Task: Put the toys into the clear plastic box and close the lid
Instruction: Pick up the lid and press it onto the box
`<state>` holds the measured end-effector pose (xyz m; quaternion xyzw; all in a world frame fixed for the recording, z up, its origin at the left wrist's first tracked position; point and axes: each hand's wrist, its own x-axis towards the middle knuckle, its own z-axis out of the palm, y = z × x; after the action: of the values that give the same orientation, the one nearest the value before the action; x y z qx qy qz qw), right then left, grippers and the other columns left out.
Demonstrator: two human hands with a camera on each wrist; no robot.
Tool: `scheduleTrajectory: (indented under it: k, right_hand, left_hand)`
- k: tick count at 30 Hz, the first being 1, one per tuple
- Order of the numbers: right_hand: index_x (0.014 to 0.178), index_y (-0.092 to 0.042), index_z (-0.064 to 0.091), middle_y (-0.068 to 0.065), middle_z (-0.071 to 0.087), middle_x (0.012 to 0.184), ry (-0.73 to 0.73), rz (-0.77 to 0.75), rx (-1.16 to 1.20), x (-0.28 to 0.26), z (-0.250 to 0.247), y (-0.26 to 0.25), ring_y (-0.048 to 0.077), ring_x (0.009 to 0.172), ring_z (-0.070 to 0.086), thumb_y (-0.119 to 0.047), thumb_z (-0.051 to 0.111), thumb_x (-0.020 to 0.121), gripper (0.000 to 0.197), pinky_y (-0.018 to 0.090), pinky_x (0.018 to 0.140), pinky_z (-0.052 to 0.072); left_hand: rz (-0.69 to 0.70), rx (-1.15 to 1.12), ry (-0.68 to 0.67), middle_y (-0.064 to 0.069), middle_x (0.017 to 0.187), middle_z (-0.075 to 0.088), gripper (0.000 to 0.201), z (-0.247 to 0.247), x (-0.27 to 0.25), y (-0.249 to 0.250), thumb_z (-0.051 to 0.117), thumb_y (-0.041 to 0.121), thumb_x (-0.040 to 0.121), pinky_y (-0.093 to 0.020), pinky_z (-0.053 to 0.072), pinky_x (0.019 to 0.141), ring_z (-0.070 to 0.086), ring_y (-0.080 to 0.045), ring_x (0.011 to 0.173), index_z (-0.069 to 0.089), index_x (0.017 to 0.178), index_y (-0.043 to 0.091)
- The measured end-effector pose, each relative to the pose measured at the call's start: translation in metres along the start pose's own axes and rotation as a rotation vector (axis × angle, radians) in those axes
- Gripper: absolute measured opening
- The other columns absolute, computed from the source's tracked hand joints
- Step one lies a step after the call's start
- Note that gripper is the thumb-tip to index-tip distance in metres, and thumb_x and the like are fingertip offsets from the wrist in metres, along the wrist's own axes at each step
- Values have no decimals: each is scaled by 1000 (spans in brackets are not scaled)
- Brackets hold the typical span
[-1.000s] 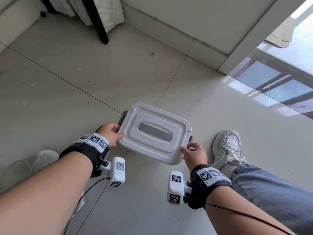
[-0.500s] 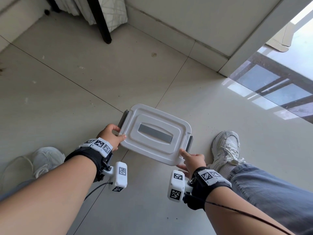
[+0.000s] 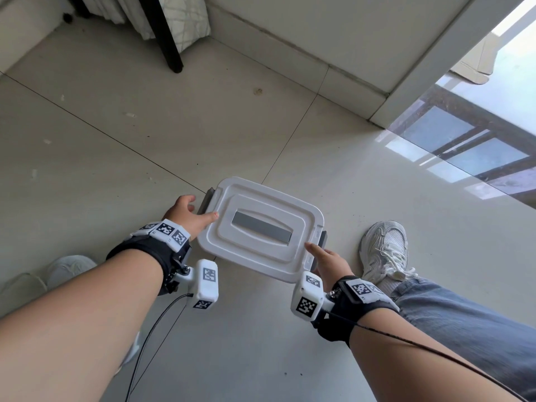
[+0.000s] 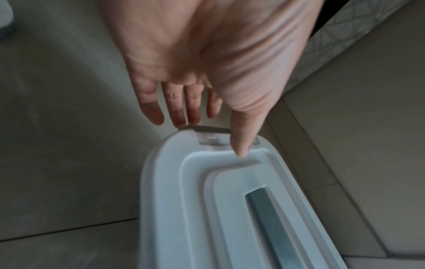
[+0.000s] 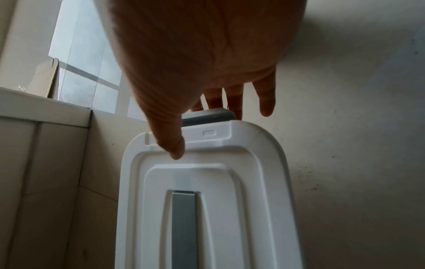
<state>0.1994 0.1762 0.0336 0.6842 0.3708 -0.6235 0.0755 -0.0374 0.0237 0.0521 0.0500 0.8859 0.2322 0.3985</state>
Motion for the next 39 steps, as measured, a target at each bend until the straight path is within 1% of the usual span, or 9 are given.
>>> scheduleTrajectory:
  k: [4, 9, 11, 13, 18, 25, 31, 34, 39]
  right_hand:
    - [128, -7, 50, 16, 58, 119, 31, -33, -86, 0, 3, 2, 27, 98, 55, -34, 67, 87, 51, 28, 59, 45]
    - [112, -6, 52, 10, 56, 95, 90, -86, -161, 1, 8, 4, 21, 79, 53, -36, 62, 87, 39, 41, 76, 53]
    - [99, -8, 49, 6, 53, 84, 121, -110, -170, 0, 9, 4, 18, 70, 48, -34, 60, 88, 30, 41, 77, 52]
    - [100, -11, 47, 2, 53, 81, 166, -141, -187, -2, 11, 4, 16, 70, 49, -34, 61, 86, 30, 41, 84, 52]
    - [107, -7, 50, 8, 61, 92, 248, -227, -244, -6, 15, 5, 25, 79, 56, -31, 62, 85, 35, 32, 72, 42]
    - [105, -8, 46, -3, 51, 76, 254, -255, -285, -8, 16, 5, 20, 72, 52, -30, 59, 87, 31, 29, 69, 38]
    - [104, -9, 45, -4, 50, 74, 268, -270, -342, -12, 16, 3, 24, 76, 53, -29, 56, 88, 28, 29, 70, 37]
    - [104, -10, 43, 1, 55, 83, 264, -265, -404, -15, 16, 1, 25, 78, 53, -31, 54, 89, 29, 30, 71, 37]
    - [104, -10, 40, 9, 59, 99, 267, -286, -555, -19, 17, 2, 29, 85, 55, -38, 46, 91, 32, 35, 74, 38]
  left_hand:
    - [14, 43, -15, -7, 136, 58, 69, 3, 3, 7, 67, 29, 82, -34, 43, 98, 58, -29, 115, 37, 143, 17]
    - [67, 108, 23, -10, 125, 65, 48, 9, -1, 5, 61, 26, 86, -32, 46, 87, 62, -30, 105, 52, 132, 14]
    - [88, 121, 44, -10, 128, 63, 50, 9, -2, 4, 62, 26, 86, -32, 46, 90, 61, -30, 109, 51, 133, 12]
    - [102, 128, 62, -10, 130, 62, 53, 10, -3, 5, 62, 25, 86, -31, 45, 93, 60, -29, 112, 49, 135, 11]
    - [106, 91, 97, -10, 126, 64, 50, 12, -4, 5, 64, 23, 84, -27, 42, 85, 61, -28, 109, 53, 131, 9]
    - [150, 91, 167, -6, 110, 70, 33, 17, -2, 1, 66, 22, 80, -23, 41, 73, 57, -19, 82, 64, 111, 12]
    - [164, 91, 196, -5, 111, 64, 29, 18, 1, -6, 65, 27, 77, -24, 45, 76, 61, -19, 84, 65, 105, 19]
    - [194, 133, 230, -4, 110, 57, 26, 22, -1, -10, 61, 28, 78, -28, 50, 79, 63, -24, 86, 64, 103, 23]
    - [217, 241, 294, -9, 117, 54, 36, 27, -6, -9, 55, 31, 82, -39, 53, 82, 60, -31, 97, 59, 116, 21]
